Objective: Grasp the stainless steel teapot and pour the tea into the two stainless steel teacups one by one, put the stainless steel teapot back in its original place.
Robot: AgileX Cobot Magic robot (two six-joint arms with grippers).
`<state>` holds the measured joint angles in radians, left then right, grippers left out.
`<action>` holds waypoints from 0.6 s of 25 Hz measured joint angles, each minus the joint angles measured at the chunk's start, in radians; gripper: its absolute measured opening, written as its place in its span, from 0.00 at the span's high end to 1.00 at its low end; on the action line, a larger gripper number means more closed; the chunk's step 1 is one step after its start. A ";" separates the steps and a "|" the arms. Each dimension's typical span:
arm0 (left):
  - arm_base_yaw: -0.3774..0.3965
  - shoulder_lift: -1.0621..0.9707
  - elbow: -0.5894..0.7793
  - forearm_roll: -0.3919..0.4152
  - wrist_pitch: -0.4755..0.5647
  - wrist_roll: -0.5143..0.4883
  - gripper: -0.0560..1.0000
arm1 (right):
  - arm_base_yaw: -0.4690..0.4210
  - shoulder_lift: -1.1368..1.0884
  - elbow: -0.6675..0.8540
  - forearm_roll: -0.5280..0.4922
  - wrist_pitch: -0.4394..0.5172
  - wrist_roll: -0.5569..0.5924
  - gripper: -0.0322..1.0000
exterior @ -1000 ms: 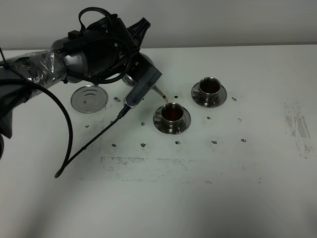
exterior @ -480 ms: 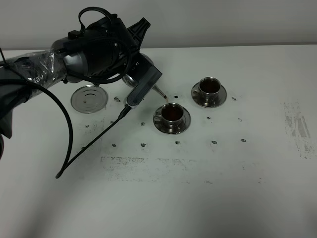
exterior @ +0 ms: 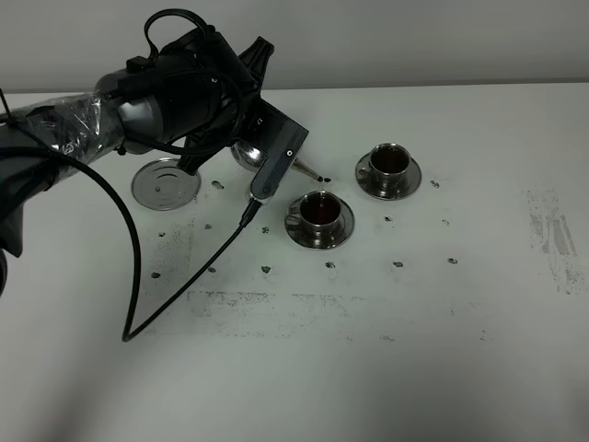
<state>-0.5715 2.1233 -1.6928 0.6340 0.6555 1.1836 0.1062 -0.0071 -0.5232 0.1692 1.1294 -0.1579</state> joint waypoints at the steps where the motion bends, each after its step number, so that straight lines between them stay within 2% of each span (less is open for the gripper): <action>1: 0.000 0.000 0.000 -0.006 0.008 -0.052 0.77 | 0.000 0.000 0.000 0.000 0.000 0.000 0.53; 6: 0.000 -0.017 0.000 -0.094 0.019 -0.352 0.77 | 0.000 0.000 0.000 0.000 0.000 0.000 0.53; 9: 0.000 -0.034 0.000 -0.158 0.042 -0.496 0.77 | 0.000 0.000 0.000 0.000 0.000 0.000 0.53; 15: 0.000 -0.051 0.002 -0.266 0.202 -0.816 0.77 | 0.000 0.000 0.000 0.000 0.000 0.000 0.53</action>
<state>-0.5715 2.0720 -1.6910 0.3677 0.8574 0.3680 0.1062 -0.0071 -0.5232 0.1692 1.1294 -0.1579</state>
